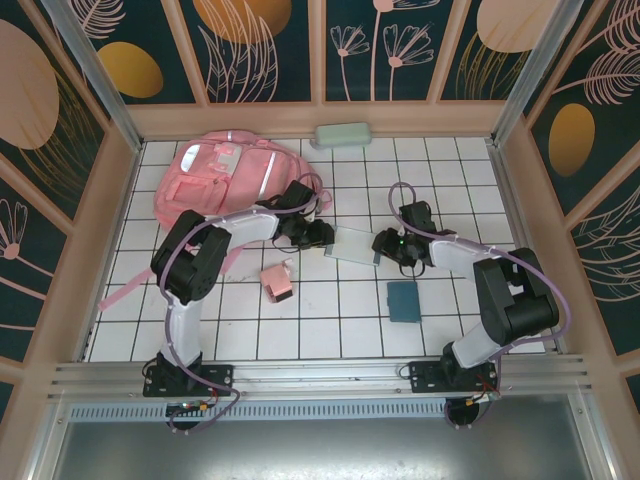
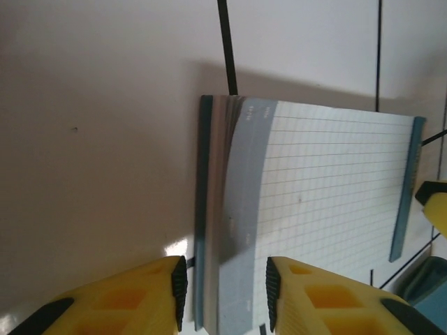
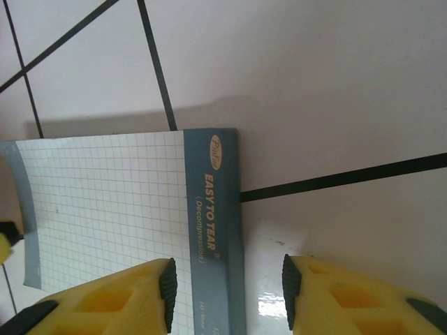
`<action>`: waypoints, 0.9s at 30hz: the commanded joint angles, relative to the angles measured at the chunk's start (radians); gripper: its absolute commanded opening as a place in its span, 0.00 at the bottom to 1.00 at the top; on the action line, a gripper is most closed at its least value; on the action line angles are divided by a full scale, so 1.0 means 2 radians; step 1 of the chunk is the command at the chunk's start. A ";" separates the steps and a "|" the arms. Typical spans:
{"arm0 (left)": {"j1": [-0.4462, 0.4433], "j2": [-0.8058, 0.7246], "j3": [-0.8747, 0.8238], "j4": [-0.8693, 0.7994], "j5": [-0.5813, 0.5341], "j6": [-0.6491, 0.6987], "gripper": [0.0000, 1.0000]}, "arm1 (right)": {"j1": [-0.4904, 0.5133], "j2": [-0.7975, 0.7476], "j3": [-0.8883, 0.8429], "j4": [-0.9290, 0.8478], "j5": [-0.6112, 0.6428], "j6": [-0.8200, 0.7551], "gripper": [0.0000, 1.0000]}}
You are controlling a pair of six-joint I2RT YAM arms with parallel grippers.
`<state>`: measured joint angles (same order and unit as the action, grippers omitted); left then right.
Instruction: Pack books, pencil case, and school supplies into a backpack
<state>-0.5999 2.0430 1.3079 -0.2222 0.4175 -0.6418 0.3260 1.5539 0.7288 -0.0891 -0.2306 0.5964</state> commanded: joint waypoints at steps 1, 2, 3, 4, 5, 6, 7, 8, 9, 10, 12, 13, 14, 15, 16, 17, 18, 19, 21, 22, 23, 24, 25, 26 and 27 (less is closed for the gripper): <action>-0.004 0.018 0.017 -0.016 0.003 0.016 0.35 | -0.003 0.012 -0.011 0.036 -0.025 0.020 0.46; -0.005 0.021 0.016 -0.015 0.003 0.015 0.33 | -0.002 0.016 -0.011 0.041 -0.032 0.023 0.46; -0.006 0.021 0.014 -0.013 0.002 0.015 0.31 | -0.001 0.019 -0.013 0.047 -0.038 0.027 0.46; -0.007 0.022 0.010 -0.012 0.001 0.014 0.30 | -0.001 0.024 -0.015 0.056 -0.045 0.030 0.46; -0.008 0.023 0.008 -0.010 0.001 0.015 0.29 | 0.000 0.028 -0.015 0.063 -0.053 0.033 0.46; -0.009 0.024 0.005 -0.010 0.002 0.015 0.29 | 0.001 0.033 -0.016 0.071 -0.065 0.036 0.46; -0.010 0.026 0.003 -0.007 0.005 0.014 0.26 | 0.001 0.039 -0.016 0.080 -0.077 0.040 0.46; -0.011 0.027 0.000 -0.005 0.008 0.012 0.23 | 0.003 0.044 -0.015 0.086 -0.087 0.044 0.46; -0.011 0.028 -0.003 -0.001 0.012 0.010 0.21 | 0.004 0.050 -0.014 0.094 -0.098 0.047 0.46; -0.011 0.027 -0.004 0.001 0.015 0.008 0.20 | 0.006 0.055 -0.013 0.105 -0.112 0.052 0.45; -0.012 0.026 -0.007 0.006 0.022 0.005 0.19 | 0.006 0.057 -0.016 0.129 -0.137 0.062 0.45; -0.012 0.023 -0.008 0.007 0.025 0.005 0.19 | 0.006 0.054 -0.017 0.140 -0.147 0.066 0.45; -0.012 0.023 -0.008 0.008 0.027 0.005 0.19 | 0.005 0.050 -0.019 0.154 -0.160 0.071 0.44; -0.011 0.021 -0.008 0.008 0.028 0.005 0.19 | 0.004 0.045 -0.022 0.168 -0.173 0.076 0.44; -0.011 0.021 -0.008 0.008 0.029 0.006 0.19 | 0.002 0.040 -0.023 0.180 -0.186 0.079 0.43; -0.012 0.022 -0.008 0.008 0.029 0.007 0.19 | -0.002 0.033 -0.025 0.194 -0.203 0.083 0.43; -0.012 0.022 -0.008 0.007 0.028 0.008 0.19 | -0.006 0.028 -0.028 0.208 -0.217 0.088 0.42; -0.012 0.022 -0.008 0.007 0.027 0.009 0.18 | -0.010 0.023 -0.031 0.219 -0.226 0.092 0.41; -0.012 0.023 -0.009 0.006 0.027 0.010 0.18 | -0.019 0.015 -0.039 0.244 -0.247 0.106 0.40; -0.012 0.022 -0.010 0.006 0.027 0.011 0.18 | -0.023 0.011 -0.042 0.252 -0.253 0.110 0.40; -0.012 0.022 -0.010 0.006 0.028 0.011 0.18 | -0.027 0.009 -0.044 0.259 -0.259 0.113 0.39; -0.012 0.021 -0.010 0.005 0.028 0.012 0.18 | -0.031 0.007 -0.048 0.268 -0.265 0.116 0.39; -0.011 0.020 -0.009 0.004 0.027 0.013 0.17 | -0.033 0.005 -0.050 0.270 -0.267 0.118 0.37; -0.012 0.020 -0.008 0.002 0.026 0.015 0.18 | -0.035 0.004 -0.048 0.263 -0.265 0.116 0.37; -0.012 0.020 -0.007 0.000 0.025 0.016 0.18 | -0.038 0.005 -0.045 0.252 -0.262 0.110 0.36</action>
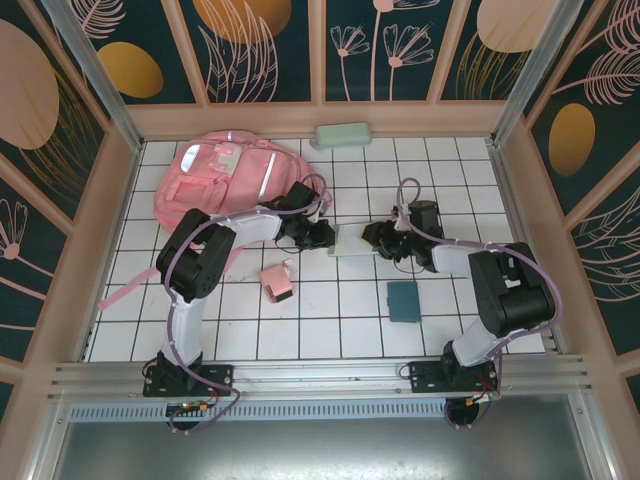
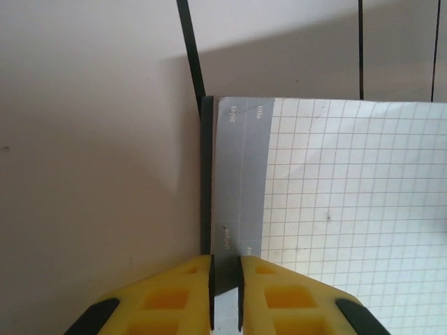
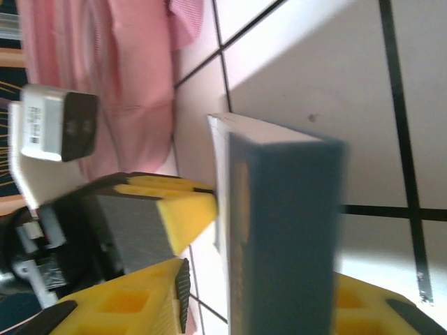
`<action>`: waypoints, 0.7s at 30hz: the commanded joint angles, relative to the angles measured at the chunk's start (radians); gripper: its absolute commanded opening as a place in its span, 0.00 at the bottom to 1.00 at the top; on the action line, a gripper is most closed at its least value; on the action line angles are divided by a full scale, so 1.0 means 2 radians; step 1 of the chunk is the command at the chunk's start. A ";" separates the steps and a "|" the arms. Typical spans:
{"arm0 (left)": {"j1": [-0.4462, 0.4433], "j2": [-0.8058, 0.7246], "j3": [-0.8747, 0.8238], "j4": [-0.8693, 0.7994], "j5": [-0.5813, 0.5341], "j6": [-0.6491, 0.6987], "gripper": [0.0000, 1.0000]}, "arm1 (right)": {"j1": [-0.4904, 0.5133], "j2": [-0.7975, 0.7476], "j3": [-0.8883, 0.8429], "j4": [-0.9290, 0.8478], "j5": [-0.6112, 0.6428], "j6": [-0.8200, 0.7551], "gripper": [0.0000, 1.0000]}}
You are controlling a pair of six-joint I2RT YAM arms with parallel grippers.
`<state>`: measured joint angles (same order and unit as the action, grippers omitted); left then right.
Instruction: Pack books, pencil case, and school supplies into a backpack
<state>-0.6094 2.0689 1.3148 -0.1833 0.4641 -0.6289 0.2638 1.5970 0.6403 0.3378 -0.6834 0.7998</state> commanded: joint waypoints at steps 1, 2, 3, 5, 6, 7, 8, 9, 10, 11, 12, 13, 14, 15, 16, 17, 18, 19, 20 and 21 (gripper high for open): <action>-0.007 0.007 -0.010 -0.021 -0.001 0.011 0.18 | -0.008 -0.019 0.000 0.030 -0.031 0.005 0.36; -0.007 0.006 -0.010 -0.023 -0.003 0.012 0.17 | -0.010 -0.021 0.000 0.020 -0.024 0.002 0.35; -0.007 0.006 -0.010 -0.024 -0.005 0.012 0.17 | -0.012 -0.024 0.001 0.007 -0.017 -0.004 0.33; -0.007 0.004 -0.010 -0.026 -0.006 0.013 0.17 | -0.018 -0.032 -0.002 -0.009 -0.008 -0.011 0.30; -0.007 0.003 -0.010 -0.026 -0.006 0.014 0.17 | -0.020 -0.037 -0.003 -0.019 -0.002 -0.015 0.26; -0.007 0.003 -0.009 -0.026 -0.007 0.015 0.17 | -0.021 -0.041 -0.002 -0.028 0.003 -0.020 0.22; -0.007 0.003 -0.007 -0.028 -0.008 0.016 0.17 | -0.024 -0.043 0.000 -0.040 0.009 -0.028 0.16; -0.007 0.003 -0.006 -0.031 -0.009 0.016 0.17 | -0.024 -0.046 0.002 -0.052 0.015 -0.035 0.10; -0.007 0.002 -0.003 -0.033 -0.011 0.018 0.17 | -0.025 -0.048 0.003 -0.059 0.020 -0.039 0.06; -0.007 0.001 0.003 -0.038 -0.013 0.019 0.17 | -0.026 -0.051 0.004 -0.065 0.022 -0.042 0.03; -0.007 -0.002 0.010 -0.045 -0.017 0.020 0.18 | -0.027 -0.053 0.004 -0.069 0.023 -0.044 0.00; -0.007 -0.006 0.017 -0.052 -0.019 0.021 0.24 | -0.028 -0.055 0.004 -0.072 0.025 -0.044 0.00; -0.007 -0.012 0.029 -0.061 -0.024 0.023 0.32 | -0.030 -0.059 0.004 -0.073 0.027 -0.045 0.00; -0.007 -0.017 0.043 -0.073 -0.029 0.026 0.34 | -0.031 -0.064 0.004 -0.075 0.029 -0.045 0.00; -0.006 -0.023 0.056 -0.084 -0.035 0.030 0.34 | -0.033 -0.068 0.004 -0.076 0.032 -0.045 0.00; -0.006 -0.029 0.074 -0.097 -0.043 0.034 0.37 | -0.034 -0.073 0.004 -0.078 0.033 -0.045 0.00; -0.006 -0.034 0.092 -0.111 -0.052 0.039 0.40 | -0.036 -0.077 0.004 -0.078 0.034 -0.044 0.00; -0.004 -0.038 0.108 -0.122 -0.060 0.044 0.44 | -0.037 -0.081 0.004 -0.080 0.034 -0.044 0.00; -0.001 -0.040 0.127 -0.137 -0.070 0.048 0.46 | -0.038 -0.085 0.005 -0.082 0.033 -0.046 0.00; 0.002 -0.041 0.147 -0.151 -0.079 0.053 0.46 | -0.039 -0.088 0.008 -0.086 0.032 -0.047 0.00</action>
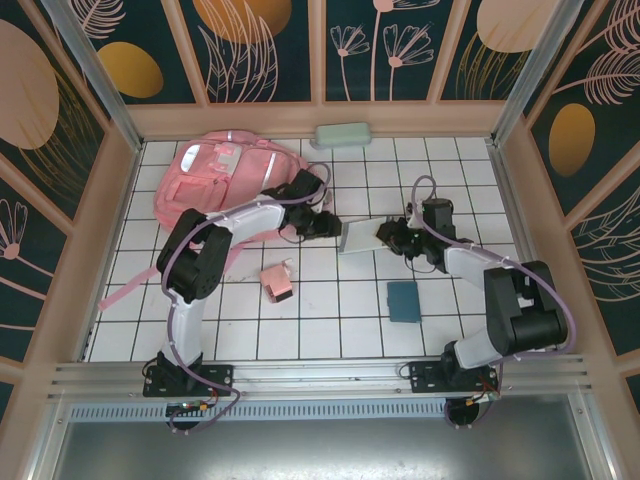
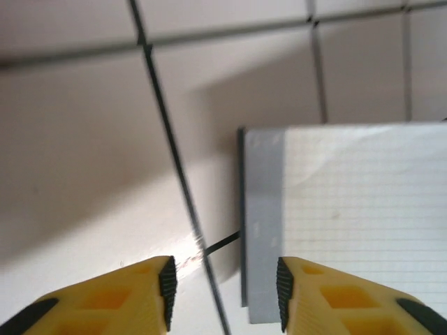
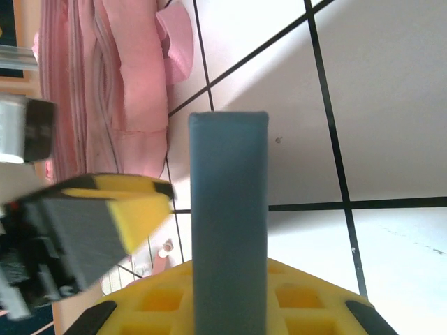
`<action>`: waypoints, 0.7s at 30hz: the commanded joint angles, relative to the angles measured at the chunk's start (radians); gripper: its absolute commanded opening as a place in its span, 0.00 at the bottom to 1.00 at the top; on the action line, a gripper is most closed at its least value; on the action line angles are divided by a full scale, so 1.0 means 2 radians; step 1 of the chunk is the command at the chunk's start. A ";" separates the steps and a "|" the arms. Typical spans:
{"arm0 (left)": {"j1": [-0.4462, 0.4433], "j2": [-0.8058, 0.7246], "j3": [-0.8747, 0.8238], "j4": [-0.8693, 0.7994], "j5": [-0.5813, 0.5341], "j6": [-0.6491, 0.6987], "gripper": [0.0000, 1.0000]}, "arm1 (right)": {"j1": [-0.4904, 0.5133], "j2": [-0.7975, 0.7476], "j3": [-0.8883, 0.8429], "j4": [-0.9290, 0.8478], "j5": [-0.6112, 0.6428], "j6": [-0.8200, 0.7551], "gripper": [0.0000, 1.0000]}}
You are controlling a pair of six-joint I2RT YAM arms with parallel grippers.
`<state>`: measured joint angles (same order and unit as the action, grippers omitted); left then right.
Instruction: Pack books, pencil case, and school supplies into a backpack
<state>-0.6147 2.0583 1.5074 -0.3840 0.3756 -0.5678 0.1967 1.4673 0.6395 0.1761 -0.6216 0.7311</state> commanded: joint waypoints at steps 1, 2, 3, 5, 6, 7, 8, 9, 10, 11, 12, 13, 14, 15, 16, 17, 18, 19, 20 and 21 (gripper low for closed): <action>0.009 -0.034 0.066 -0.062 -0.041 0.029 0.47 | -0.006 -0.026 0.011 -0.009 0.002 -0.015 0.00; 0.016 -0.034 0.085 -0.077 -0.051 0.037 0.49 | -0.007 -0.031 0.013 -0.012 0.004 -0.016 0.00; 0.022 -0.033 0.101 -0.092 -0.069 0.045 0.49 | -0.007 -0.036 0.014 -0.012 0.007 -0.015 0.00; 0.035 -0.029 0.125 -0.118 -0.115 0.063 0.51 | -0.007 -0.045 0.014 -0.012 0.007 -0.012 0.00; 0.041 -0.024 0.135 -0.132 -0.140 0.075 0.52 | -0.006 -0.047 0.013 -0.012 0.008 -0.011 0.00; 0.047 -0.020 0.145 -0.144 -0.158 0.085 0.53 | -0.006 -0.049 0.014 -0.012 0.006 -0.011 0.00; 0.051 -0.014 0.155 -0.156 -0.178 0.098 0.53 | -0.007 -0.050 0.013 -0.012 0.005 -0.011 0.00; 0.055 -0.009 0.161 -0.164 -0.195 0.111 0.53 | -0.007 -0.052 0.013 -0.011 0.003 -0.010 0.00; 0.057 -0.005 0.164 -0.171 -0.215 0.120 0.53 | -0.007 -0.053 0.012 -0.009 0.003 -0.008 0.00; 0.057 0.001 0.168 -0.180 -0.241 0.130 0.53 | -0.007 -0.055 0.010 -0.007 0.002 -0.007 0.00; 0.058 0.006 0.172 -0.187 -0.268 0.137 0.54 | -0.007 -0.057 0.009 -0.006 0.002 -0.006 0.00; 0.059 0.008 0.172 -0.189 -0.285 0.140 0.54 | -0.006 -0.059 0.008 -0.005 0.002 -0.004 0.00; 0.060 0.010 0.169 -0.189 -0.296 0.141 0.54 | -0.007 -0.061 0.006 -0.004 0.002 -0.003 0.00; 0.060 0.012 0.166 -0.188 -0.306 0.144 0.56 | -0.007 -0.063 0.004 -0.002 0.002 -0.001 0.00; 0.060 0.015 0.165 -0.188 -0.313 0.145 0.59 | -0.006 -0.065 0.002 -0.001 0.002 0.001 0.00; 0.060 0.020 0.165 -0.189 -0.316 0.147 0.60 | -0.007 -0.066 0.000 0.001 0.002 0.001 0.00; 0.060 0.027 0.165 -0.189 -0.316 0.149 0.61 | -0.007 -0.067 -0.002 0.002 0.001 0.002 0.00; 0.060 0.032 0.165 -0.190 -0.315 0.150 0.61 | -0.007 -0.068 -0.003 0.002 0.001 0.003 0.00; 0.060 0.038 0.166 -0.191 -0.317 0.150 0.61 | -0.007 -0.068 -0.003 0.003 0.000 0.004 0.00; 0.060 0.045 0.167 -0.194 -0.323 0.149 0.61 | -0.006 -0.069 -0.004 0.003 -0.001 0.005 0.00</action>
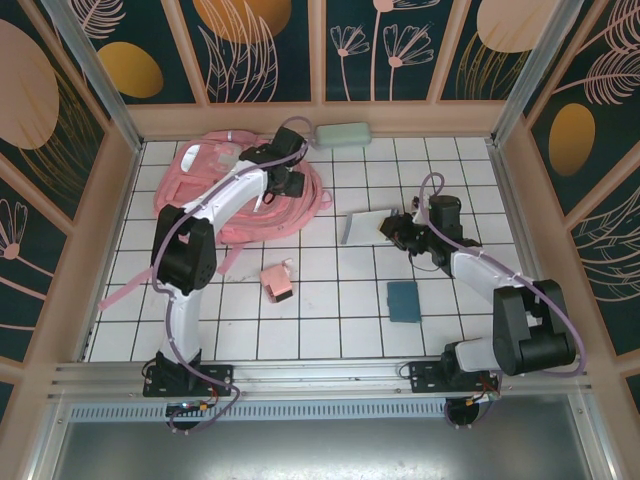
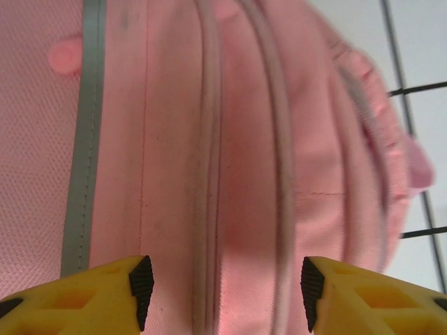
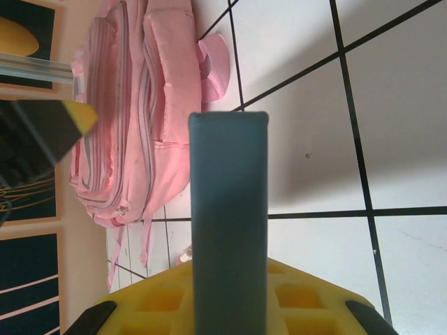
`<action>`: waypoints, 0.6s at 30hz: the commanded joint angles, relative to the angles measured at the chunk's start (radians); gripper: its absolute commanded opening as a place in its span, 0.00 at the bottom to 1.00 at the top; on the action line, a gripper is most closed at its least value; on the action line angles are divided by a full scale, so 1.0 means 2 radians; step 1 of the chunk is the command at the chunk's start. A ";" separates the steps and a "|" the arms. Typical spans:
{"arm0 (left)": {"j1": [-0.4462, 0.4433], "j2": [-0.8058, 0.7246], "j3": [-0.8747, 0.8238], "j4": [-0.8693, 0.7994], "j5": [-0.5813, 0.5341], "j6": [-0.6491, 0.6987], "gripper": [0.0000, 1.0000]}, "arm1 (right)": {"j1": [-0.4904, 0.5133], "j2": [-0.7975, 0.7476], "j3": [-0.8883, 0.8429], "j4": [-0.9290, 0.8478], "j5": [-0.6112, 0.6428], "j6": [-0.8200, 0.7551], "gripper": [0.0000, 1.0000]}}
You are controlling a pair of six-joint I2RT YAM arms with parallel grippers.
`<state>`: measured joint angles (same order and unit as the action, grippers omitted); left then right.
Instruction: Pack books, pencil case, and school supplies into a backpack
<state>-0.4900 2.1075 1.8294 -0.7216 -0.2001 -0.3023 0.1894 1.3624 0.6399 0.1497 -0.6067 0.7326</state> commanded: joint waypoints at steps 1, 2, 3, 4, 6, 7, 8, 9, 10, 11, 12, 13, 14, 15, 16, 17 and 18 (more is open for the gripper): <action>-0.002 0.024 0.008 -0.026 -0.043 0.014 0.60 | -0.003 -0.018 -0.004 0.018 -0.010 0.006 0.00; -0.002 0.028 0.009 -0.027 -0.049 0.014 0.59 | -0.002 -0.020 -0.005 0.021 -0.010 0.010 0.00; -0.002 0.031 0.009 -0.026 -0.054 0.015 0.59 | -0.002 -0.022 -0.006 0.026 -0.011 0.013 0.00; -0.002 0.034 0.009 -0.024 -0.060 0.016 0.56 | -0.002 -0.023 -0.008 0.031 -0.013 0.017 0.00; -0.002 0.044 0.010 -0.025 -0.072 0.017 0.44 | -0.002 -0.022 -0.011 0.048 -0.018 0.029 0.00; -0.002 0.047 0.011 -0.026 -0.076 0.016 0.36 | -0.001 -0.021 -0.012 0.055 -0.021 0.035 0.00; -0.002 0.049 0.012 -0.026 -0.079 0.015 0.24 | 0.001 -0.020 -0.012 0.064 -0.021 0.041 0.00; -0.002 0.048 0.012 -0.025 -0.081 0.012 0.14 | 0.003 -0.019 -0.012 0.073 -0.021 0.047 0.00; -0.002 0.044 0.012 -0.024 -0.080 0.010 0.07 | 0.004 -0.019 -0.012 0.080 -0.020 0.052 0.00; -0.002 0.038 0.013 -0.021 -0.079 0.007 0.02 | 0.007 -0.017 -0.014 0.090 -0.019 0.058 0.00; -0.002 0.030 0.014 -0.019 -0.077 0.003 0.00 | 0.010 -0.015 -0.014 0.103 -0.018 0.065 0.00; -0.002 0.023 0.019 -0.019 -0.077 0.000 0.00 | 0.012 -0.012 -0.015 0.114 -0.017 0.071 0.00; -0.002 0.014 0.023 -0.019 -0.073 -0.001 0.00 | 0.015 -0.008 -0.015 0.129 -0.018 0.079 0.00; -0.002 0.006 0.030 -0.020 -0.068 -0.002 0.00 | 0.018 -0.001 -0.014 0.145 -0.019 0.087 0.00; -0.001 -0.001 0.036 -0.021 -0.061 -0.001 0.00 | 0.021 0.006 -0.013 0.157 -0.020 0.093 0.00; -0.002 -0.011 0.042 -0.020 -0.050 -0.001 0.00 | 0.024 0.015 -0.008 0.171 -0.022 0.100 0.00; 0.000 -0.020 0.047 -0.020 -0.045 -0.001 0.00 | 0.028 0.024 -0.003 0.180 -0.023 0.103 0.00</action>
<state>-0.4973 2.1647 1.8614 -0.7639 -0.3183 -0.2962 0.2249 1.3724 0.6193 0.3595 -0.6270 0.8825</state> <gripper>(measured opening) 0.072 0.175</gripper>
